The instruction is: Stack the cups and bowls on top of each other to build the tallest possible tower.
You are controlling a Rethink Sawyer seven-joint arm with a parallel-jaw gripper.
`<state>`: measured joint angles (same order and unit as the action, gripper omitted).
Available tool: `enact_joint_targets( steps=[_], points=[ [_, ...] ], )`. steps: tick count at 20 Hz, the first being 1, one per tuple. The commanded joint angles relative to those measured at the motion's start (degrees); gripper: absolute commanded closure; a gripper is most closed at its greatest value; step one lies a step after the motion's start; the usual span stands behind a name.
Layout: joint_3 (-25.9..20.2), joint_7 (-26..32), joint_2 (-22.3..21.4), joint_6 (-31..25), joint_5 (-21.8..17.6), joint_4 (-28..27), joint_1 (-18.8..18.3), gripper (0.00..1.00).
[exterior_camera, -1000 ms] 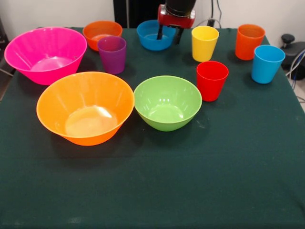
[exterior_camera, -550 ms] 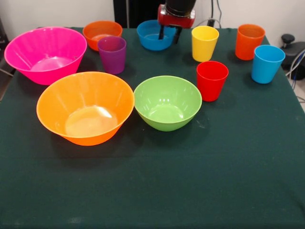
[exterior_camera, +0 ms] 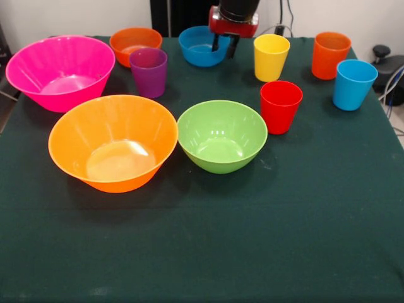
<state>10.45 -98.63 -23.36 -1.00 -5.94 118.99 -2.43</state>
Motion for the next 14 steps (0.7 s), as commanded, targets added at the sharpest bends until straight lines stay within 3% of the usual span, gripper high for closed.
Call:
enact_joint_targets(
  steps=[1,14],
  points=[
    [-3.6,-8.8,2.0,5.8,0.0,-5.6,0.7,0.0],
    [-4.0,-8.5,2.1,5.4,0.3,-5.6,0.3,0.0]
  ],
)
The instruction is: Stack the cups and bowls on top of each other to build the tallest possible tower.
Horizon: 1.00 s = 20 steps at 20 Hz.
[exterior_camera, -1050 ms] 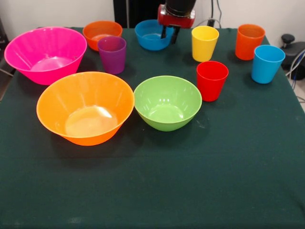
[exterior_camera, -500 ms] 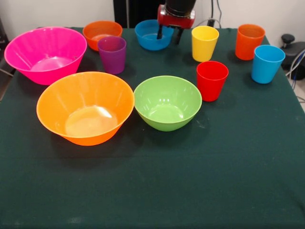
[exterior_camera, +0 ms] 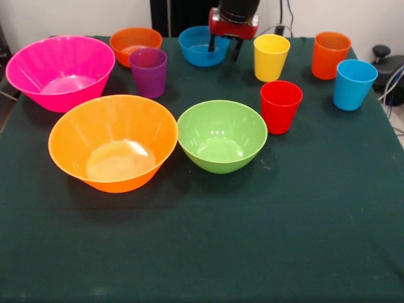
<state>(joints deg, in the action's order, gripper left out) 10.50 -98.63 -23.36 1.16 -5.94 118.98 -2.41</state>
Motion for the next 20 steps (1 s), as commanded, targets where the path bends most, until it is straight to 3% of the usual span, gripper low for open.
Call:
enact_joint_targets(
  steps=[1,5,6,20],
  points=[
    [-4.1,-8.4,2.2,3.3,0.2,-5.6,0.2,0.0],
    [-3.7,-8.0,2.1,2.3,0.2,-5.8,0.5,0.0],
    [-2.8,-8.4,2.1,2.4,0.7,-5.8,1.4,1.0],
    [-3.5,-9.2,2.2,3.2,0.0,-5.8,0.7,1.0]
  ],
)
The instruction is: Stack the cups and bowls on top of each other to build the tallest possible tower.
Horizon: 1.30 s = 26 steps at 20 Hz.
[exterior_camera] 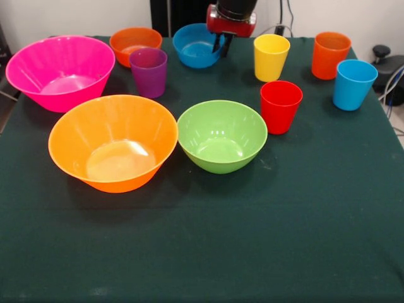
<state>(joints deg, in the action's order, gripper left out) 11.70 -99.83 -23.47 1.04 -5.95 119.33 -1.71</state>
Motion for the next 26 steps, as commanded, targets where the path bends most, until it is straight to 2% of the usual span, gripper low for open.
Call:
enact_joint_targets(
  steps=[1,6,12,19,26],
  points=[
    [-4.6,-7.9,2.5,3.3,0.1,-6.2,0.0,1.0],
    [-3.6,-8.3,2.1,2.9,0.7,-6.1,0.9,1.0],
    [-4.3,-9.4,-0.9,1.5,1.6,-4.2,0.2,1.0],
    [-6.5,-10.2,-9.1,-3.0,2.1,1.0,-2.3,1.0],
    [-5.4,-10.7,-18.2,-8.5,2.8,7.1,-1.3,1.0]
  ],
)
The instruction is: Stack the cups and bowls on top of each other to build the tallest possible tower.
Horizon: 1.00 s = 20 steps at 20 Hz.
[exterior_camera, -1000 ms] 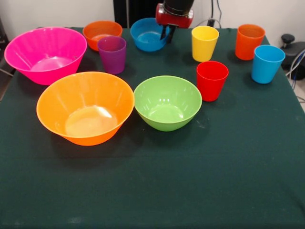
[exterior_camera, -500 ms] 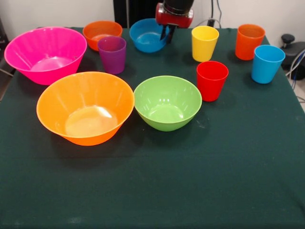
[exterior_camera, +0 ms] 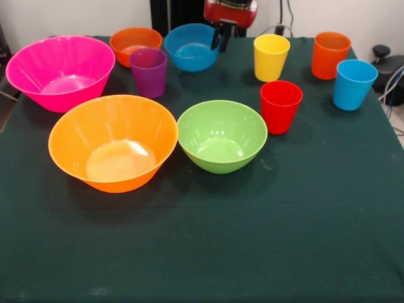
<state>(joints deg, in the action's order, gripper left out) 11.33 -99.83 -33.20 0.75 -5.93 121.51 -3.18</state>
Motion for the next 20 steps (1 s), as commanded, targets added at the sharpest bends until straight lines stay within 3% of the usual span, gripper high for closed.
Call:
enact_joint_targets(
  steps=[1,12,20],
  points=[
    [-5.3,-11.0,-8.8,-7.7,2.8,5.7,0.0,1.0],
    [-7.6,-14.0,-7.0,1.4,2.0,12.2,-1.8,1.0],
    [-6.0,-20.3,0.7,15.8,0.7,16.8,-0.4,1.0]
  ],
)
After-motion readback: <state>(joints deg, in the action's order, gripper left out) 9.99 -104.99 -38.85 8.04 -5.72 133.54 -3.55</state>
